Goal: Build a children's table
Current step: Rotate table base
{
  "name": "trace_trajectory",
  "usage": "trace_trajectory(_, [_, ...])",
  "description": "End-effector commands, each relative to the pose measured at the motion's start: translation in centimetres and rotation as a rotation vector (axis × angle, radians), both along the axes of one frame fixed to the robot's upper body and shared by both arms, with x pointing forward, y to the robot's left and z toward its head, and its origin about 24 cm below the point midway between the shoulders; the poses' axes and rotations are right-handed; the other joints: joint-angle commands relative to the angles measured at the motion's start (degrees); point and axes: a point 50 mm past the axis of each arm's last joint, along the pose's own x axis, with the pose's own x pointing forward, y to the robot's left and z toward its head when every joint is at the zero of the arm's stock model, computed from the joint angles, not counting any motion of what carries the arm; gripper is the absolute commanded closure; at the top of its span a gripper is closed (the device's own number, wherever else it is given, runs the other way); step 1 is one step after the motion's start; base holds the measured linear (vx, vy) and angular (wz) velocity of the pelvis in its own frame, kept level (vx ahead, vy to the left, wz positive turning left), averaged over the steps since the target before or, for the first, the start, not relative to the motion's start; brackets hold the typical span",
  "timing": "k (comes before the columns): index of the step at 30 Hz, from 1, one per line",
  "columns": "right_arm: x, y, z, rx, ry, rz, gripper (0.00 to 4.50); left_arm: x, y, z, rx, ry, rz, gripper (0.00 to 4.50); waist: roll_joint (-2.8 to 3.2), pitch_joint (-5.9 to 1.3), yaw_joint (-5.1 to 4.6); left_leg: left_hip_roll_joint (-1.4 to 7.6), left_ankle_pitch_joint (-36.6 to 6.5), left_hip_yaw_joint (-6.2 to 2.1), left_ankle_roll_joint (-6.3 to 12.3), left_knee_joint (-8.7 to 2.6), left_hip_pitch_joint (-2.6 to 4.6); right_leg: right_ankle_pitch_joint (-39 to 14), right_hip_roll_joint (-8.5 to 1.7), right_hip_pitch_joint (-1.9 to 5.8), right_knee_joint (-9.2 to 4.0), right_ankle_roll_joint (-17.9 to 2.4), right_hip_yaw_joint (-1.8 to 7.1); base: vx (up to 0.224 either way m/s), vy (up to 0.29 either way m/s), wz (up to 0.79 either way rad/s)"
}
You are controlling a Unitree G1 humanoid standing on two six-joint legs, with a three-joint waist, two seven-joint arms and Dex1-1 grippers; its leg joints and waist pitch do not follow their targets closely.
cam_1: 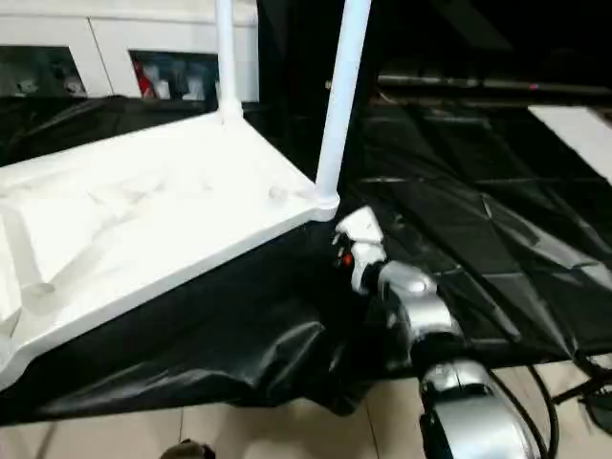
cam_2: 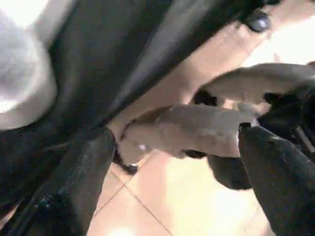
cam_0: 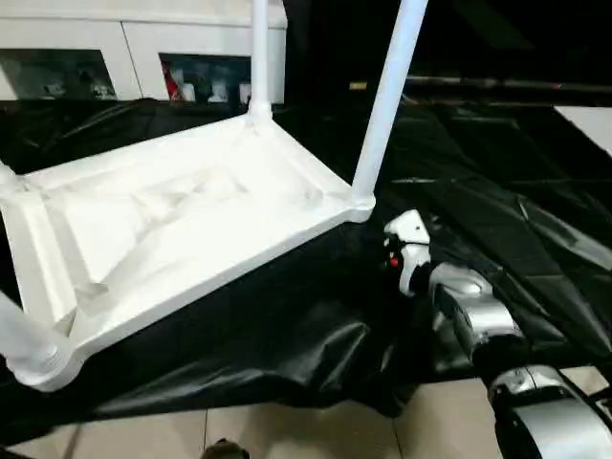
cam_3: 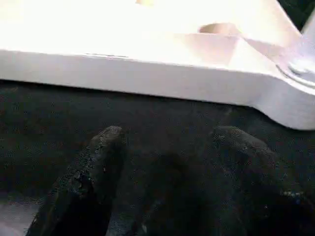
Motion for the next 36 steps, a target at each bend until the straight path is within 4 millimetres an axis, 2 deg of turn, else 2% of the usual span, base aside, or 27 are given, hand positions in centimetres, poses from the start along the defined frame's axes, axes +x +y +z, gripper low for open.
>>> trace_trajectory(1, [0.1, -0.2, 0.6, 0.009, -0.022, 0.003, 1.33, 0.4, 1.1, 1.2, 0.034, -0.049, 0.020, 0.03, 1.24, -2.04, 0.15, 1.76, -31.0, -0.64, -1.81, -4.66, 2.05, -26.6, -3.21, 0.14, -6.16, -9.3, 2.98, 0.000, 0.000, 0.00])
trace_trajectory(3, [-0.3, -0.2, 0.5, 0.016, -0.020, 0.014, 1.33, 1.4, 2.7, 2.6, 0.092, -0.171, 0.057, 0.03, 1.45, -2.14, 0.56, 1.69, -31.1, -0.68, -1.87, -4.64, 2.30, -26.8, -3.21, 0.09, -6.27, -8.6, 3.07, 0.000, 0.000, 0.00])
trace_trajectory(5, [-0.5, -0.2, 0.5, 0.017, -0.018, 0.018, 1.33, 2.0, 3.1, 3.2, 0.095, -0.230, 0.075, 0.03, 1.17, -1.76, 0.64, 1.71, -34.1, -0.92, -2.67, -4.88, 2.52, -29.4, -3.23, 0.03, -6.49, -7.9, 2.87, 0.000, 0.000, 0.00])
trace_trajectory(8, [-0.9, -0.1, 0.2, 0.018, -0.012, 0.022, 1.33, 3.5, 3.2, 4.5, 0.046, -0.370, 0.104, 0.03, 1.24, -1.88, 1.28, 1.70, -37.8, -1.32, -3.54, -4.99, 3.43, -32.2, -3.52, -0.07, -6.80, -7.5, 2.71, 0.000, 0.000, 0.00])
trace_trajectory(11, [-1.1, 0.4, -0.1, 0.020, -0.004, 0.025, 1.33, 4.9, 2.8, 4.8, -0.013, -0.458, 0.127, 0.03, 1.25, -2.11, 1.28, 1.71, -38.8, -1.64, -4.17, -5.27, 3.28, -31.1, -3.55, 0.45, -6.47, -7.9, 2.48, 0.000, 0.000, 0.00])
trace_trajectory(14, [-1.2, 0.7, -0.2, 0.024, 0.001, 0.020, 1.33, 5.9, 2.2, 4.1, -0.042, -0.492, 0.126, 0.03, 1.12, -2.33, 1.25, 1.64, -36.7, -1.63, -4.04, -5.43, 2.95, -28.4, -3.74, 0.86, -6.29, -8.2, 2.56, 0.000, 0.000, 0.00])
trace_trajectory(15, [-1.2, 0.8, -0.2, 0.027, 0.003, 0.017, 1.33, 6.5, 1.7, 4.0, -0.073, -0.513, 0.117, 0.03, 0.83, -2.23, 1.18, 1.64, -36.3, -1.57, -3.91, -5.47, 2.89, -28.2, -3.70, 0.85, -6.33, -8.1, 2.63, 0.000, 0.000, 0.00])
trace_trajectory(16, [-1.2, 0.8, -0.2, 0.027, 0.003, 0.017, 1.33, 6.5, 1.7, 4.0, -0.073, -0.513, 0.117, 0.03, 1.01, -2.40, 1.35, 1.65, -35.7, -1.50, -3.98, -5.44, 3.11, -27.5, -3.70, 0.78, -6.24, -8.3, 2.67, 0.000, 0.000, 0.00])
trace_trajectory(19, [-1.4, 1.3, -0.6, 0.025, 0.017, 0.009, 1.33, 8.7, -1.2, 4.1, -0.245, -0.593, 0.070, 0.03, 1.04, -2.47, 1.54, 1.59, -36.4, -1.30, -4.33, -5.22, 3.61, -26.3, -3.56, 0.50, -6.16, -9.3, 2.63, 0.000, 0.000, 0.00])
trace_trajectory(20, [-1.3, 1.4, -0.9, 0.011, 0.026, -0.010, 1.33, 9.6, -3.1, 4.4, -0.342, -0.610, 0.022, 0.03, 1.00, -2.38, 1.40, 1.57, -36.5, -1.36, -4.41, -5.23, 3.37, -25.7, -3.54, 0.63, -5.99, -9.6, 2.60, 0.000, 0.000, 0.00])
trace_trajectory(21, [-1.3, 1.4, -0.9, 0.003, 0.029, -0.022, 1.33, 9.8, -3.7, 4.4, -0.374, -0.611, 0.004, 0.03, 1.03, -2.54, 1.54, 1.52, -36.3, -1.38, -4.71, -5.25, 3.40, -25.0, -3.47, 0.73, -5.89, -9.8, 2.54, 0.000, 0.000, 0.00])
trace_trajectory(22, [-1.1, 1.4, -1.1, -0.016, 0.036, -0.059, 1.33, 10.4, -5.3, 4.6, -0.445, -0.606, -0.042, 0.03, 0.89, -2.59, 1.52, 1.53, -35.7, -1.29, -4.77, -5.16, 3.44, -24.1, -3.51, 0.70, -5.73, -9.9, 2.66, 0.000, 0.000, 0.00])
trace_trajectory(23, [-0.5, 1.2, -1.3, -0.033, 0.047, -0.144, 1.33, 11.2, -7.6, 4.6, -0.522, -0.596, -0.119, 0.03, 1.00, -2.71, 1.54, 1.45, -35.2, -1.27, -4.95, -5.13, 3.43, -23.5, -3.44, 0.77, -5.57, -10.1, 2.64, 0.000, 0.000, 0.00])
trace_trajectory(24, [-0.2, 1.1, -1.4, -0.041, 0.054, -0.196, 1.33, 11.6, -8.8, 4.6, -0.558, -0.591, -0.163, 0.03, 1.13, -2.76, 2.05, 1.39, -35.6, -1.00, -5.51, -4.91, 4.43, -23.4, -3.34, 0.05, -5.95, -10.3, 2.63, 0.000, 0.000, 0.00])
trace_trajectory(25, [0.1, 1.0, -1.5, -0.051, 0.058, -0.250, 1.33, 12.2, -10.2, 4.5, -0.591, -0.586, -0.209, 0.03, 1.08, -2.63, 2.15, 1.28, -36.0, -0.85, -5.47, -4.74, 4.55, -23.6, -3.28, -0.17, -6.06, -10.2, 2.75, 0.000, 0.000, 0.00])
trace_trajectory(26, [0.3, 1.0, -1.5, -0.051, 0.063, -0.281, 1.33, 12.6, -11.2, 4.5, -0.605, -0.584, -0.242, 0.03, 1.04, -2.74, 2.45, 1.22, -36.3, -1.09, -5.71, -4.86, 4.22, -25.1, -3.46, 0.34, -6.05, -8.8, 2.69, 0.000, 0.000, 0.00])
trace_trajectory(27, [0.4, 1.1, -1.5, -0.043, 0.067, -0.299, 1.33, 13.1, -12.2, 4.3, -0.610, -0.571, -0.279, 0.03, 1.18, -2.80, 2.39, 1.18, -36.0, -1.23, -5.75, -4.91, 3.89, -25.3, -3.57, 0.67, -5.93, -8.3, 2.68, 0.000, 0.000, 0.00])
trace_trajectory(28, [0.7, 1.4, -1.4, -0.034, 0.074, -0.337, 1.33, 13.9, -14.4, 4.0, -0.630, -0.544, -0.366, 0.03, 1.35, -2.83, 2.07, 1.17, -35.3, -1.47, -6.02, -5.19, 3.35, -25.8, -3.59, 1.22, -5.92, -7.1, 2.56, 0.000, 0.000, 0.00])
trace_trajectory(29, [0.8, 1.4, -1.4, -0.039, 0.081, -0.359, 1.33, 14.3, -15.6, 3.8, -0.650, -0.524, -0.415, 0.03, 1.49, -2.89, 2.09, 1.17, -35.3, -1.38, -6.22, -5.11, 3.70, -26.1, -3.53, 0.98, -6.12, -6.7, 2.58, 0.000, 0.000, 0.00])
trace_trajectory(30, [0.8, 1.4, -1.4, -0.039, 0.081, -0.360, 1.33, 14.3, -15.7, 3.8, -0.651, -0.524, -0.416, 0.03, 1.22, -2.91, 2.12, 1.10, -35.6, -1.23, -6.29, -4.86, 4.26, -26.1, -3.55, 0.59, -6.30, -6.6, 2.63, 0.000, 0.000, 0.00])
trace_trajectory(31, [0.9, 1.3, -1.6, -0.051, 0.091, -0.385, 1.33, 14.8, -17.5, 3.7, -0.675, -0.500, -0.480, 0.03, 1.09, -2.83, 1.63, 1.00, -34.2, -1.47, -6.25, -5.06, 3.23, -26.2, -3.65, 1.44, -6.01, -6.4, 2.54, 0.000, 0.000, 0.00])
trace_trajectory(32, [0.9, 1.3, -1.6, -0.051, 0.091, -0.385, 1.33, 14.8, -17.5, 3.7, -0.675, -0.500, -0.480, 0.03, 1.05, -3.13, 1.52, 1.09, -32.5, -1.61, -6.38, -5.18, 2.83, -25.4, -3.75, 1.93, -5.71, -5.9, 2.47, 0.000, 0.000, 0.00])
trace_trajectory(33, [1.0, 1.3, -1.6, -0.052, 0.091, -0.386, 1.33, 14.8, -17.6, 3.7, -0.676, -0.499, -0.482, 0.03, 1.00, -3.19, 1.44, 1.00, -32.0, -1.51, -6.35, -5.09, 2.83, -24.8, -3.73, 1.82, -5.74, -6.1, 2.52, 0.000, 0.000, 0.00])
trace_trajectory(34, [1.0, 1.2, -1.6, -0.057, 0.094, -0.394, 1.33, 15.0, -18.3, 3.7, -0.682, -0.489, -0.499, 0.03, 1.36, -3.21, 1.16, 0.91, -31.3, -1.50, -6.38, -5.00, 2.66, -23.7, -3.74, 1.83, -5.59, -6.4, 2.60, 0.000, 0.000, 0.00])
trace_trajectory(35, [1.0, 1.1, -1.7, -0.068, 0.104, -0.403, 1.33, 15.9, -20.8, 3.6, -0.693, -0.475, -0.563, 0.03, 1.51, -3.27, 0.74, 0.81, -29.6, -1.39, -6.16, -4.86, 2.50, -21.7, -3.60, 1.92, -5.40, -7.0, 2.65, 0.000, 0.000, 0.00])
trace_trajectory(36, [1.1, 1.1, -1.7, -0.069, 0.107, -0.405, 1.33, 16.5, -22.0, 3.6, -0.687, -0.478, -0.589, 0.03, 2.59, -3.18, 0.72, 0.78, -29.5, -1.02, -5.90, -4.45, 3.27, -19.8, -3.39, 1.29, -5.65, -8.0, 2.77, 0.000, 0.000, 0.00])
